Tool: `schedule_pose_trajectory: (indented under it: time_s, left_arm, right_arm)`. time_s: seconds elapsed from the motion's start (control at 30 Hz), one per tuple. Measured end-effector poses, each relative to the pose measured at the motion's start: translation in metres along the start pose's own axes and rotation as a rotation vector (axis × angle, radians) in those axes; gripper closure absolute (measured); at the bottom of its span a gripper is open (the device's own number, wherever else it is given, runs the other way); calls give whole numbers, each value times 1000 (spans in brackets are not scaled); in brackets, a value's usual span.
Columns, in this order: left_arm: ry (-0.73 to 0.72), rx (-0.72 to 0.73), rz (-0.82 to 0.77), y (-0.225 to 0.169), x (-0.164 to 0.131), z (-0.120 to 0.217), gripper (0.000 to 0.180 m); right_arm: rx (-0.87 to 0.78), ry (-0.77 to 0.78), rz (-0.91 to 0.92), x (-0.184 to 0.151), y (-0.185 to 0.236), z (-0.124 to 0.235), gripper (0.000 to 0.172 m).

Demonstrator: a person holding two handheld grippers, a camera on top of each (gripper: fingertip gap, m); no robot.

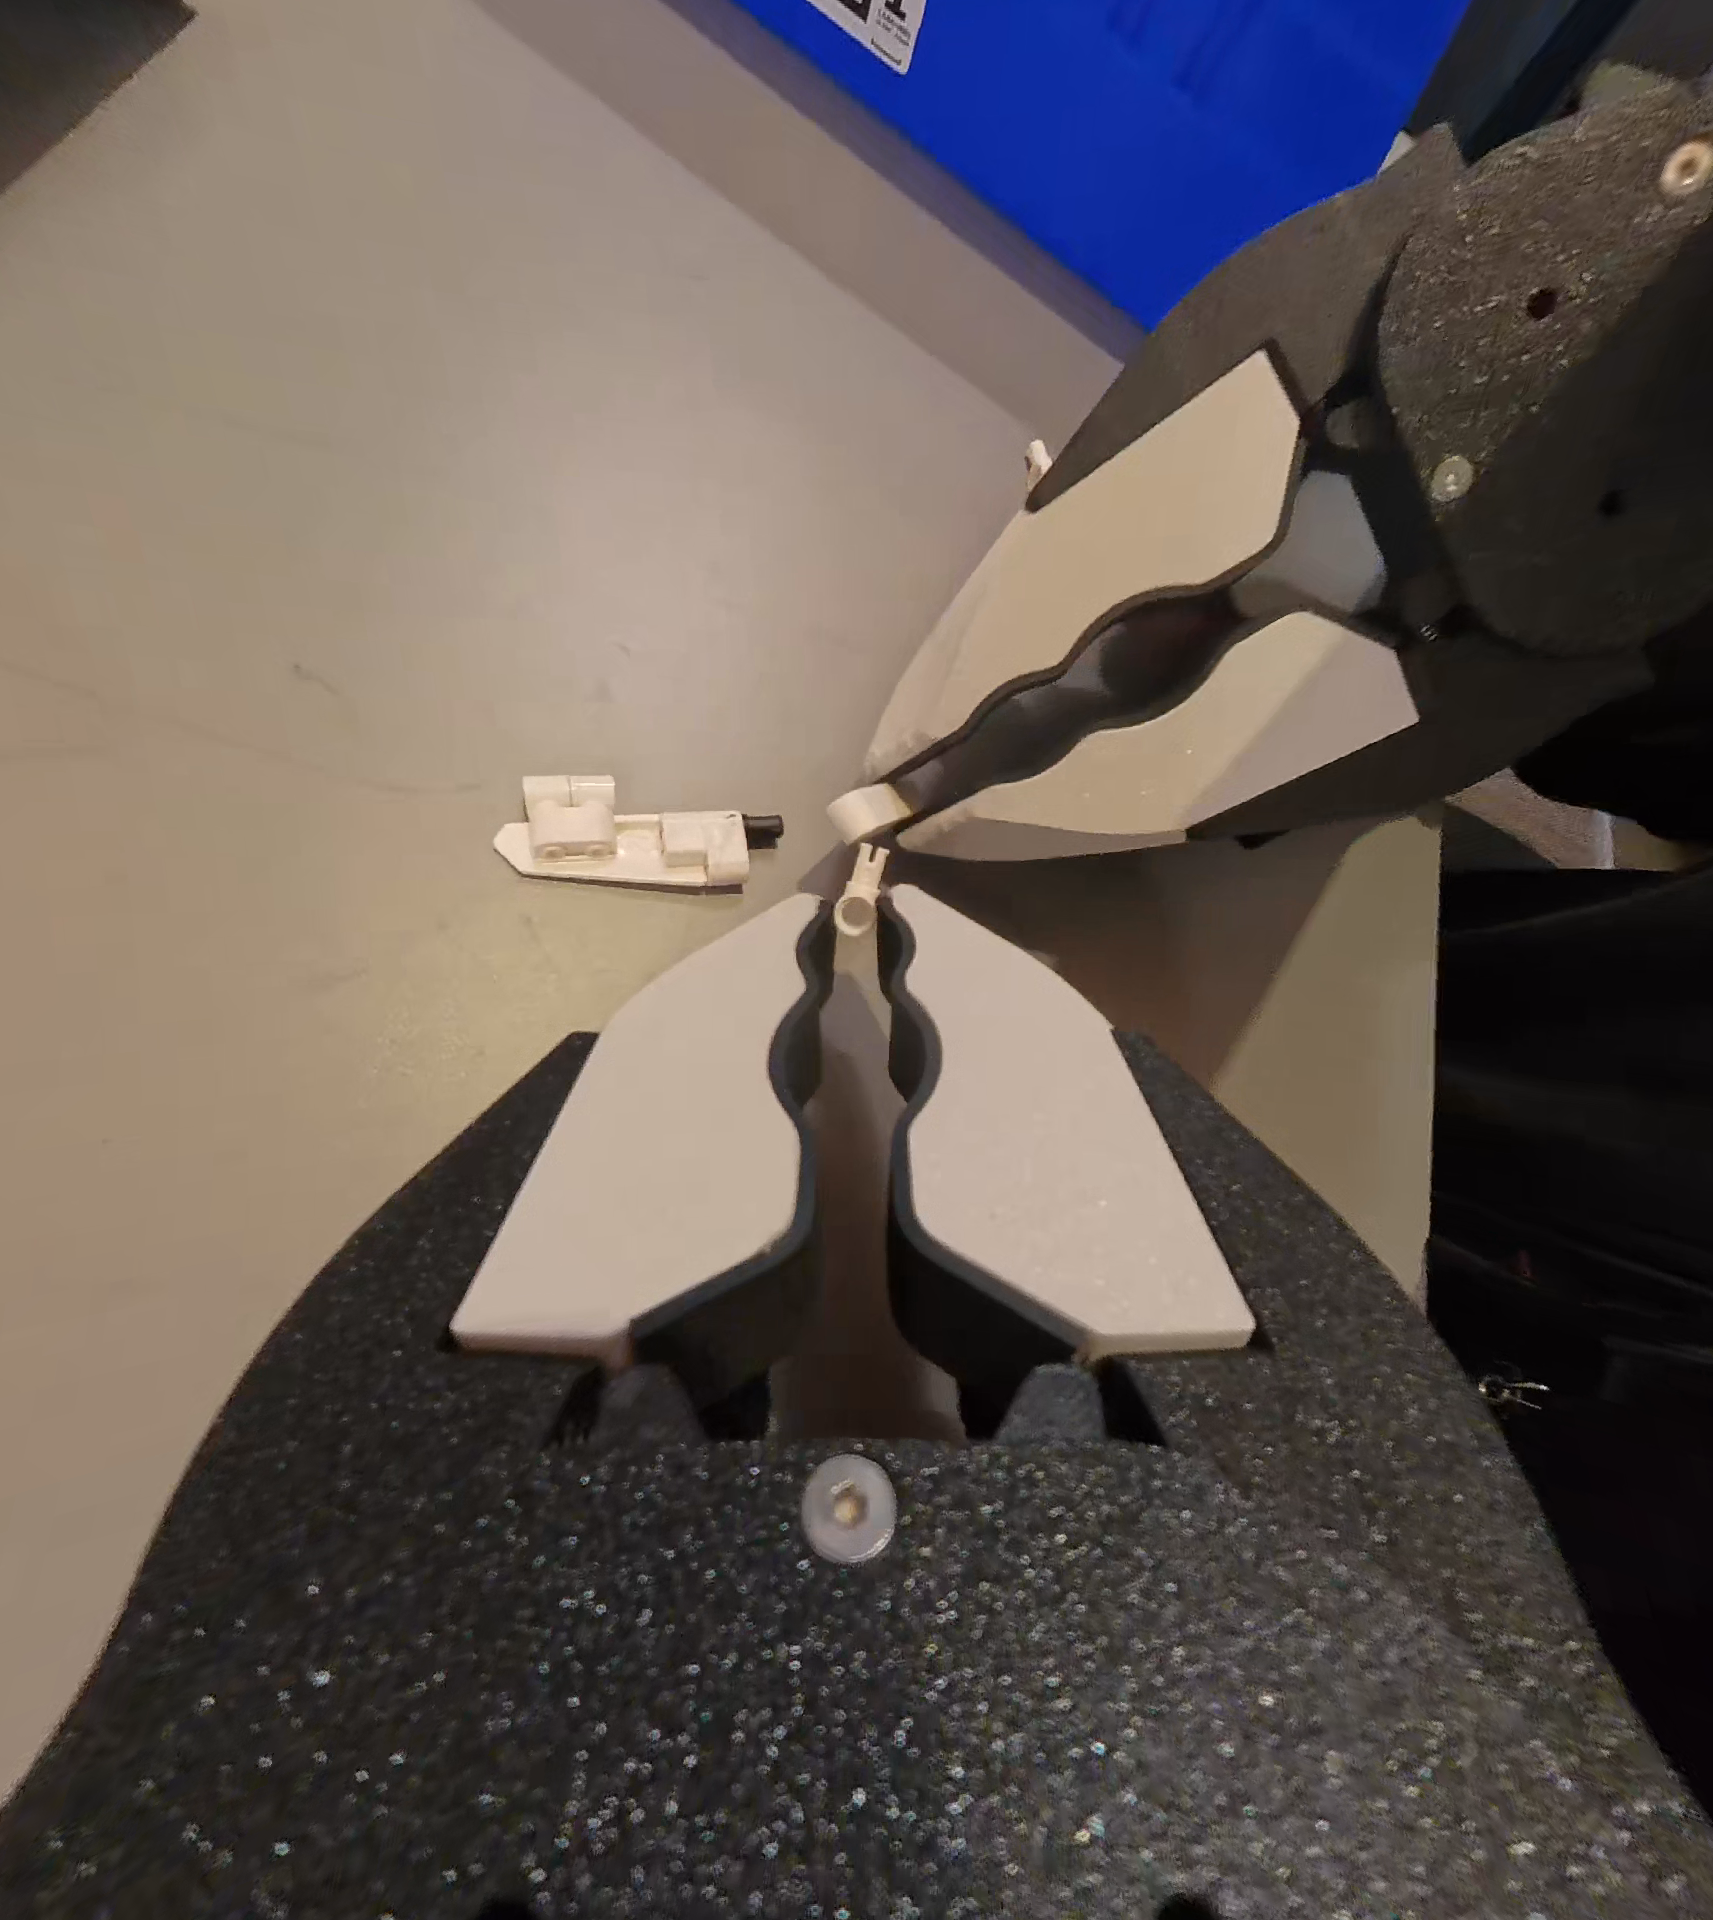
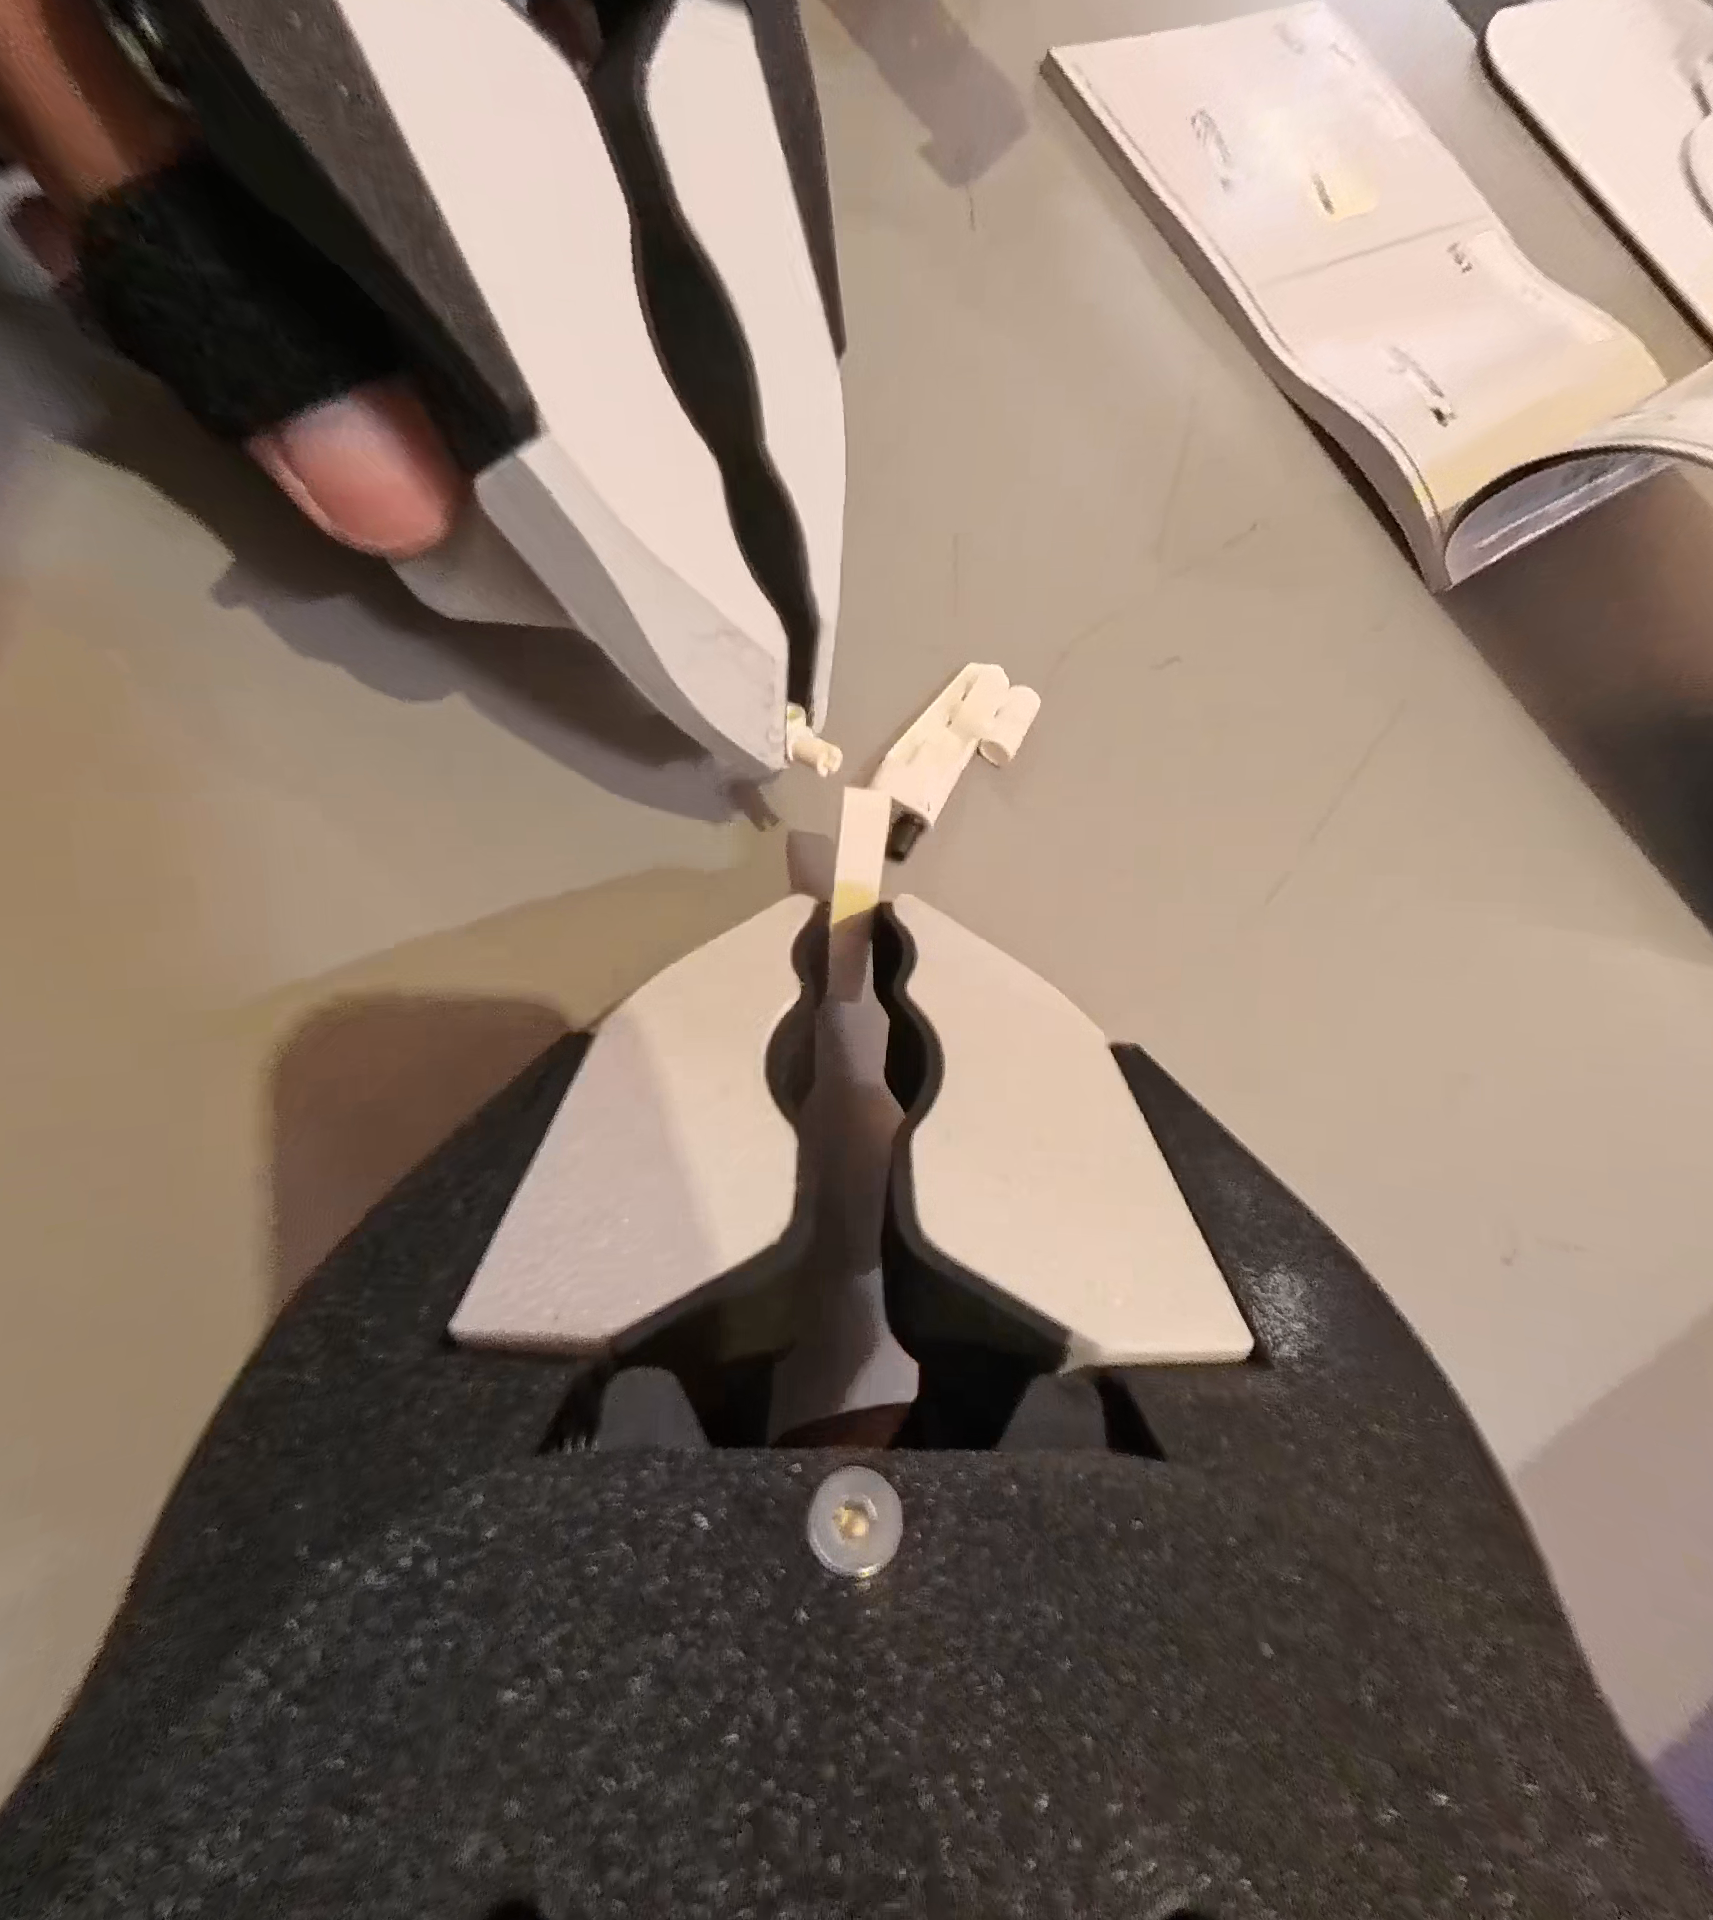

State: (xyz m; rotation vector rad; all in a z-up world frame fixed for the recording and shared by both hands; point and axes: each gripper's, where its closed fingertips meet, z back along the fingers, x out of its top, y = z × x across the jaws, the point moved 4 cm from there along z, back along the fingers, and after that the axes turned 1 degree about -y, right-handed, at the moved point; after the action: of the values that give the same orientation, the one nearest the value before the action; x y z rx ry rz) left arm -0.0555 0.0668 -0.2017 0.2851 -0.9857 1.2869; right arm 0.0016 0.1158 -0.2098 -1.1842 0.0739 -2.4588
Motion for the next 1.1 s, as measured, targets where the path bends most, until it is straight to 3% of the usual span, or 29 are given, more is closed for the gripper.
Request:
schedule_pose_trajectory:
  time_s: [0.17, 0.4, 0.8, 0.9, 1.0, 1.1]
  left_arm:
    - [-3, 12, -13, 0, 0, 0, 173]
    - [-19, -18, 10, 1, 0, 2, 173]
    - [-28, -26, 24, 2, 0, 3, 173]
    - [-28, -26, 23, 2, 0, 3, 173]
    - [-28, -26, 24, 2, 0, 4, 173]
    - [-26, -43, 28, 1, 0, 3, 173]
  right_arm:
    - [-42, 137, 161, -6, 0, 3, 164]
    - [60, 197, 84, -10, -2, 4, 163]
    - [187, 261, -98, -8, -8, -2, 140]
    - [193, 275, -96, -6, -6, -3, 143]
    - [165, 278, -87, -6, -5, -3, 163]
    - [143, 282, -63, -6, -4, -3, 164]
